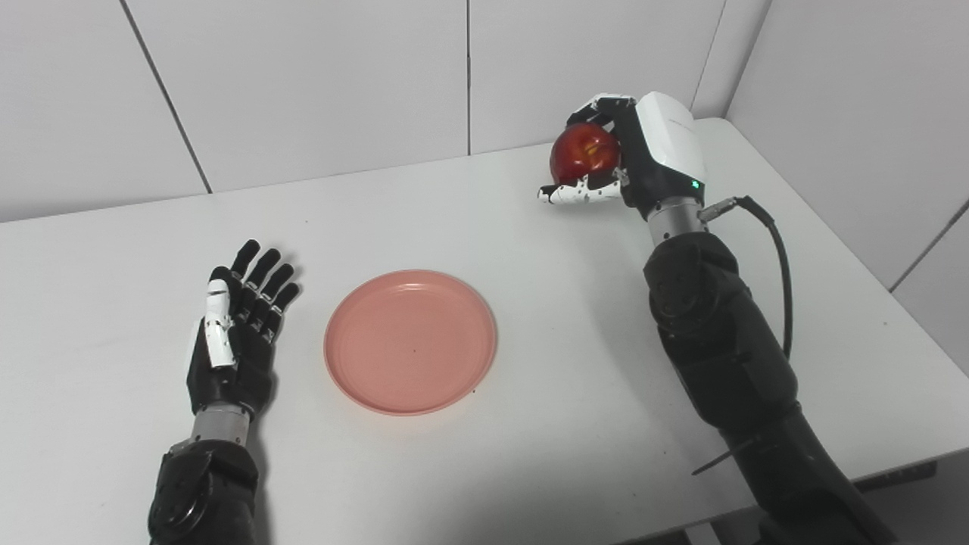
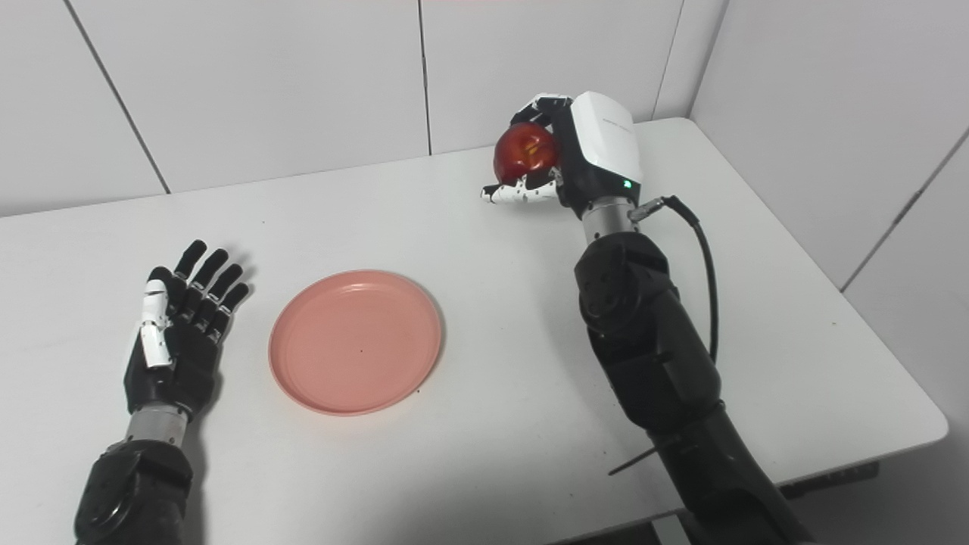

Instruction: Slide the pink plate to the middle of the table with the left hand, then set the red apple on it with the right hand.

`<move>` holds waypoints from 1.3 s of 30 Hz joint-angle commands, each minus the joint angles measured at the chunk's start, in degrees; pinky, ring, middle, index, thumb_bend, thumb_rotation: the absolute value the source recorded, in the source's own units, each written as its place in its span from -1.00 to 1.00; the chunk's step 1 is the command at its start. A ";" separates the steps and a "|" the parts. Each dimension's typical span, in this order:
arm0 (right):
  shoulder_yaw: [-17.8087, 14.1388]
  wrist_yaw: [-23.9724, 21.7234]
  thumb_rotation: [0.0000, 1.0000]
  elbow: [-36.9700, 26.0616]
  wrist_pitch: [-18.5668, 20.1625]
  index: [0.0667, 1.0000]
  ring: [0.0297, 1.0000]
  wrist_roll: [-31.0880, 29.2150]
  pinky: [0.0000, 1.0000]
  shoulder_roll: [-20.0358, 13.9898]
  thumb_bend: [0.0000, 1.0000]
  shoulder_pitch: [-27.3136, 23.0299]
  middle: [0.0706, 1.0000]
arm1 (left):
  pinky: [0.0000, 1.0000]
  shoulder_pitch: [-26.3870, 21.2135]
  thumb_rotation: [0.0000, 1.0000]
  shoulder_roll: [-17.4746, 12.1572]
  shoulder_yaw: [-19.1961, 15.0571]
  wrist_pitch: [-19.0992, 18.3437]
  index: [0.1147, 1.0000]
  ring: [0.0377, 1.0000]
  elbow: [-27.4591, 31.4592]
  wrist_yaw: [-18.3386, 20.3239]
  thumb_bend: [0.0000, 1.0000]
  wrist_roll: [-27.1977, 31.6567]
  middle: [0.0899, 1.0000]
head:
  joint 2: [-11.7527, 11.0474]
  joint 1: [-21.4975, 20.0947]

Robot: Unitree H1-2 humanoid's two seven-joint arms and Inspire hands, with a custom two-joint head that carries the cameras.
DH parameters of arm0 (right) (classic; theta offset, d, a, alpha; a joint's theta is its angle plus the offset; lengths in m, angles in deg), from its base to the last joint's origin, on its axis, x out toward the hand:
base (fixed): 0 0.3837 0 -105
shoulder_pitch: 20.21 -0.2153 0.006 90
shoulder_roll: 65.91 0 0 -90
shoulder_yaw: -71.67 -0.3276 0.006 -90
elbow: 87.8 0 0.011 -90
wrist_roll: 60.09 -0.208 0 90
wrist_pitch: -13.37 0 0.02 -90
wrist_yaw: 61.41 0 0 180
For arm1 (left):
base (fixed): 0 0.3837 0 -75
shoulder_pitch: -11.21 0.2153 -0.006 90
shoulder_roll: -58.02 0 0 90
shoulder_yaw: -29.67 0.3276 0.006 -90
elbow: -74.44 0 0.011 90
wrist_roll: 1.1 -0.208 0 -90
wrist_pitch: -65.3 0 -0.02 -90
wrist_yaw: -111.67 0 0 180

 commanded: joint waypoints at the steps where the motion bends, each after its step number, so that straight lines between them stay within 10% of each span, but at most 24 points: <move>1: 0.29 0.07 -0.74 -2.58 -1.56 -0.11 -0.29 0.61 -0.42 0.46 0.04 -3.41 -0.17 | 0.77 1.32 1.00 0.97 0.36 -1.28 0.71 0.74 -0.78 -1.45 -0.28 -0.77 0.75 | 0.00 0.85; 39: 13.86 -5.14 -0.74 0.50 -6.23 -0.10 -0.39 1.31 -0.53 13.53 0.04 -4.05 -0.23 | 0.69 0.23 1.00 6.27 1.77 -1.26 0.68 0.70 0.54 -7.92 -0.30 -5.12 0.71 | 1.85 17.52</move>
